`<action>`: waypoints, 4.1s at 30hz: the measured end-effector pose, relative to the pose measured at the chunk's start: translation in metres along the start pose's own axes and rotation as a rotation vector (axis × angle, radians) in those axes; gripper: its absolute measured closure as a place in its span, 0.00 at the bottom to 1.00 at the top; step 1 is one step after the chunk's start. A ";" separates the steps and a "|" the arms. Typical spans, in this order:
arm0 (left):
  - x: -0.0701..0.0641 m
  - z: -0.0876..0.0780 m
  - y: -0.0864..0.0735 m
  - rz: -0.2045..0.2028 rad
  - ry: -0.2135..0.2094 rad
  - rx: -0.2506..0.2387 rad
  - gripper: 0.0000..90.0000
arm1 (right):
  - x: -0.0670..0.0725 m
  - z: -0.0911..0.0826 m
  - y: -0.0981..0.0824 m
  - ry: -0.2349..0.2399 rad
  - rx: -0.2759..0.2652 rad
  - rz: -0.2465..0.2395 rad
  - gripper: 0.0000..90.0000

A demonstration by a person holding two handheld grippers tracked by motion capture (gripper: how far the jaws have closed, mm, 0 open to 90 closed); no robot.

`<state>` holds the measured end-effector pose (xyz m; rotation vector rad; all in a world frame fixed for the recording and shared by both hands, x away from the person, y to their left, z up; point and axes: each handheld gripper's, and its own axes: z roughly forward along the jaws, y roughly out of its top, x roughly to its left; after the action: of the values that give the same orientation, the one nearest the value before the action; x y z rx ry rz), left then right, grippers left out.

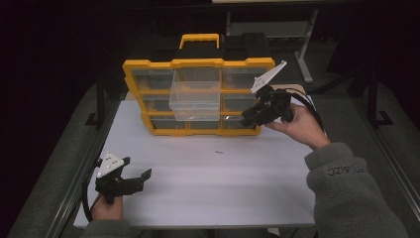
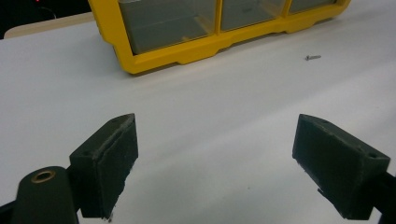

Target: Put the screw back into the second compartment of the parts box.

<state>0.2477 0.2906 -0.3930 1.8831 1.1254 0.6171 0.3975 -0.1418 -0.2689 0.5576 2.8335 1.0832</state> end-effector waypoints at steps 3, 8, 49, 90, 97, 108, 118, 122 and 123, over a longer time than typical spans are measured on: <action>0.000 0.000 0.000 -0.002 0.000 -0.002 0.15 | -0.003 0.017 -0.010 0.002 0.011 -0.007 0.67; 0.000 0.000 0.000 -0.012 0.001 -0.015 0.15 | -0.003 0.046 -0.023 0.024 0.043 0.033 0.66; 0.001 0.001 0.000 0.000 -0.004 -0.001 0.15 | 0.008 0.175 -0.043 -0.026 0.228 0.165 0.84; -0.001 0.001 0.000 -0.003 -0.003 -0.006 0.15 | -0.004 0.089 -0.049 0.017 0.056 0.052 0.97; -0.001 0.001 0.000 -0.004 -0.002 -0.007 0.15 | 0.000 0.054 -0.036 0.030 0.046 0.048 0.97; 0.000 0.000 0.000 -0.007 0.002 -0.012 0.15 | 0.005 0.017 -0.018 0.025 0.041 0.010 0.96; 0.000 0.000 -0.001 -0.008 0.003 -0.008 0.15 | 0.010 -0.019 0.007 0.022 0.025 -0.017 0.96; 0.000 0.001 0.000 -0.009 0.002 -0.013 0.15 | 0.012 -0.033 0.021 0.020 0.022 -0.033 0.96; 0.000 0.001 0.000 -0.007 0.001 -0.012 0.15 | 0.012 -0.035 0.024 0.020 0.019 -0.032 0.96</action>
<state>0.2481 0.2904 -0.3938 1.8682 1.1266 0.6199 0.3870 -0.1435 -0.2257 0.5041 2.8626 1.0638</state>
